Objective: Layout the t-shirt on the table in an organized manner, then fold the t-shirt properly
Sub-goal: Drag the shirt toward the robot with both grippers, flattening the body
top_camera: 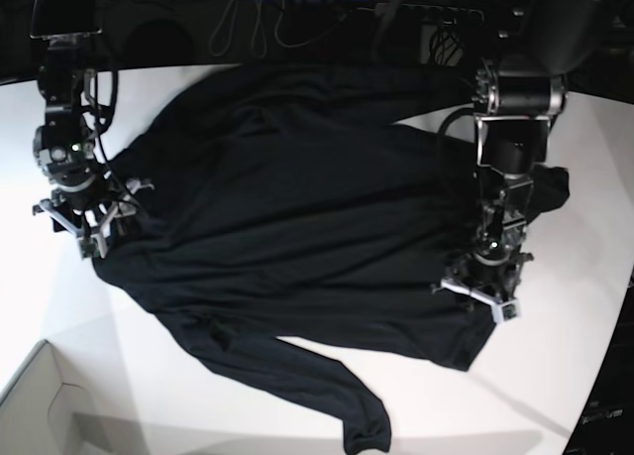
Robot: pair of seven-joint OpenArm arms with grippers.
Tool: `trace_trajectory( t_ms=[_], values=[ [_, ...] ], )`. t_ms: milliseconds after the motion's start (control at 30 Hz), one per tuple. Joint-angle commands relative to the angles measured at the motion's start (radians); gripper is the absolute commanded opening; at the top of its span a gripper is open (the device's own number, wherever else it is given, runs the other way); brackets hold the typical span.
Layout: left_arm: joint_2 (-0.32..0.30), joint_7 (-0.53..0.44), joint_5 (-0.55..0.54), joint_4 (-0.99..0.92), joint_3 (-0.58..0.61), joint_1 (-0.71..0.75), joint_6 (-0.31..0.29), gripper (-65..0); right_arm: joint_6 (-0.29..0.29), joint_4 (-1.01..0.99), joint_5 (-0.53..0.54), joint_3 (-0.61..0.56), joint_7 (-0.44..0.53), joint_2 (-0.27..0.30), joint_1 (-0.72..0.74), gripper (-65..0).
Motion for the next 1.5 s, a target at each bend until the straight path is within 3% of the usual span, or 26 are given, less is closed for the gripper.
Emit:
trace_trajectory(
  t_ms=[0,67,133,533,733,833,1133,1233,1333,1467],
  values=[
    [-0.011,0.025,0.0,-0.015,-0.002,-0.013,0.024,-38.7,0.031,-0.001,-0.004,0.018,0.016,0.017,0.016,-28.1],
    [-0.036,-0.001,0.001,-0.035,-0.002,-0.015,0.024,-38.8,0.091,-0.01,-0.004,0.045,0.016,0.009,0.017,-28.1],
    [-0.054,-0.004,0.007,-0.041,-0.006,-0.015,0.024,-38.8,0.113,-0.024,-0.004,0.051,0.016,-0.006,0.022,-28.1],
    [-0.095,-0.004,-0.002,-0.028,-0.008,-0.017,0.024,-38.8,0.117,-0.333,-0.004,0.015,0.033,-0.034,0.197,-28.1],
    [-0.12,-0.005,-0.005,-0.028,-0.011,-0.058,0.024,-38.8,0.117,-0.515,-0.005,0.015,0.178,0.003,0.335,-28.1],
    [-0.126,-0.005,-0.005,0.0,-0.011,-0.066,0.024,-38.8,0.117,-0.518,-0.005,0.015,0.188,0.014,0.373,-28.1],
    [-0.14,0.034,-0.007,0.377,-0.022,0.08,0.03,-38.8,0.117,-0.515,-0.005,0.018,0.192,0.004,0.396,-28.1],
    [-0.137,0.159,-0.007,0.583,-0.1,0.174,0.03,-38.8,0.117,-0.507,-0.005,0.02,0.192,0.004,0.396,-28.1],
    [-0.094,0.3,-0.007,0.809,-0.186,0.3,0.024,-38.8,0.117,-0.428,-0.005,0.023,0.188,0.004,0.381,-28.1],
    [-0.023,0.386,-0.003,1.011,-0.236,0.482,0.022,-38.8,0.117,-0.296,-0.005,0.023,0.186,0.004,0.339,-28.1]
  ],
)
